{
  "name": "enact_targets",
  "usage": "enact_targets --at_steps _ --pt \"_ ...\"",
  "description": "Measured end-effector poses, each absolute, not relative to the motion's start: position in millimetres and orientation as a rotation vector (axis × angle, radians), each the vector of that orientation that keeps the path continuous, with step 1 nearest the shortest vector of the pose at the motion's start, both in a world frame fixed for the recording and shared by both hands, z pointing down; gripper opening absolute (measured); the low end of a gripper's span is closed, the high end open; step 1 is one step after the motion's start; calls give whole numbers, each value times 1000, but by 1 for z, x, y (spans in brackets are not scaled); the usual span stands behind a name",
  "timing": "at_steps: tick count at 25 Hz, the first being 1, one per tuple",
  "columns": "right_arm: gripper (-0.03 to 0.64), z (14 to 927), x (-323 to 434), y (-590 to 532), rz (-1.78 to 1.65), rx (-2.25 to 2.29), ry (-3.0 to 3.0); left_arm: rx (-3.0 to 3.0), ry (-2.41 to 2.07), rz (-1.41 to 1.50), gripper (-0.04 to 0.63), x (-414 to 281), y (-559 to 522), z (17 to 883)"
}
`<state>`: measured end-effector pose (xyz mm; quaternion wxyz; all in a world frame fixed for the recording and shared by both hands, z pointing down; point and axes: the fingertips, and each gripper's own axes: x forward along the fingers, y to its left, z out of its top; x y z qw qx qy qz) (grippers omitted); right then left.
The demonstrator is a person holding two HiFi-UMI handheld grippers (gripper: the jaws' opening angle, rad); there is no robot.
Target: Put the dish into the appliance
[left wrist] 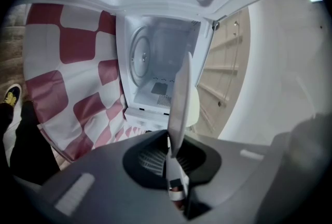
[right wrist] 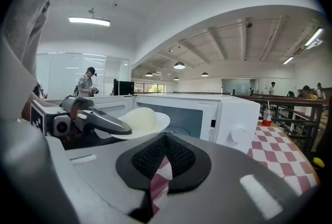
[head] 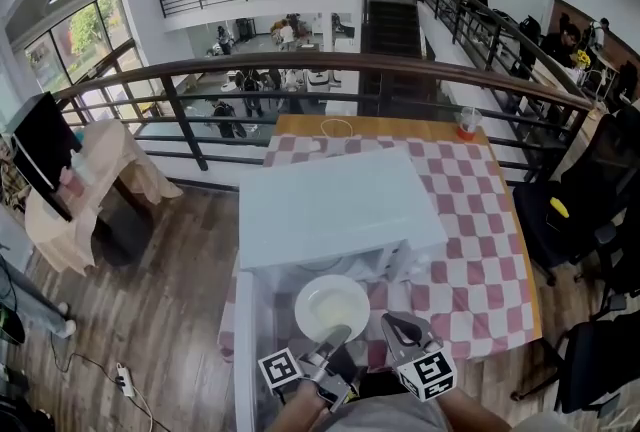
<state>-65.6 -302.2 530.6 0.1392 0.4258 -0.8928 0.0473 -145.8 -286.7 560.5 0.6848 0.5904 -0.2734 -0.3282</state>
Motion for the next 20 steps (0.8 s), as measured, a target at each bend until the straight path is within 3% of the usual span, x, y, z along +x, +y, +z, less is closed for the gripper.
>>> enact_targets --at_steps 20 --pt "-2 542 -87 -352 126 1128 -2599 1264 -725 -809 28 -172 -351 597"
